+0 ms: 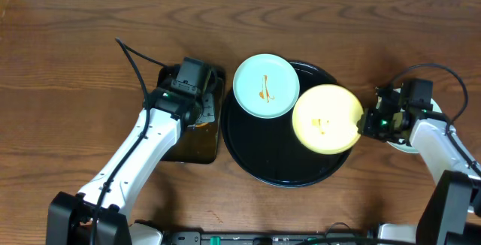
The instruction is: Clean dirty plates on tray and stack at the side
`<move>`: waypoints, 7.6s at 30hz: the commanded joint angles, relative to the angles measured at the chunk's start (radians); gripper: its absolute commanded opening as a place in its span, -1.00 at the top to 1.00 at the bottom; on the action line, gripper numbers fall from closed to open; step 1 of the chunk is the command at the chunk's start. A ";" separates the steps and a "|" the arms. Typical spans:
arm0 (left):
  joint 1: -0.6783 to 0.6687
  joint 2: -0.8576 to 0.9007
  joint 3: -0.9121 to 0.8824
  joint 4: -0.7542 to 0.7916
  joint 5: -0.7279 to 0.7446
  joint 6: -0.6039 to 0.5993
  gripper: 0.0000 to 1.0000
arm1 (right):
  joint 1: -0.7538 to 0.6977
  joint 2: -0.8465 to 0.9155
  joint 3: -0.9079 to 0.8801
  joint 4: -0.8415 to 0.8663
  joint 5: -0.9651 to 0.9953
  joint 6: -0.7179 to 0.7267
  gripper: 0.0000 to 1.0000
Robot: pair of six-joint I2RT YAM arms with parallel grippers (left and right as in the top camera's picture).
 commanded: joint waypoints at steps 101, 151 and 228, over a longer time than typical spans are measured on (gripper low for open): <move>-0.351 0.073 -0.006 0.155 0.041 -0.162 0.85 | 0.431 0.016 -0.006 -0.166 0.100 0.182 0.97; -0.435 0.314 -0.006 0.260 0.006 -0.014 0.85 | 0.432 0.073 -0.007 -0.141 0.148 0.235 0.98; -0.352 0.039 0.006 0.137 -0.159 0.068 0.85 | 0.432 0.073 -0.007 -0.161 0.174 0.249 0.97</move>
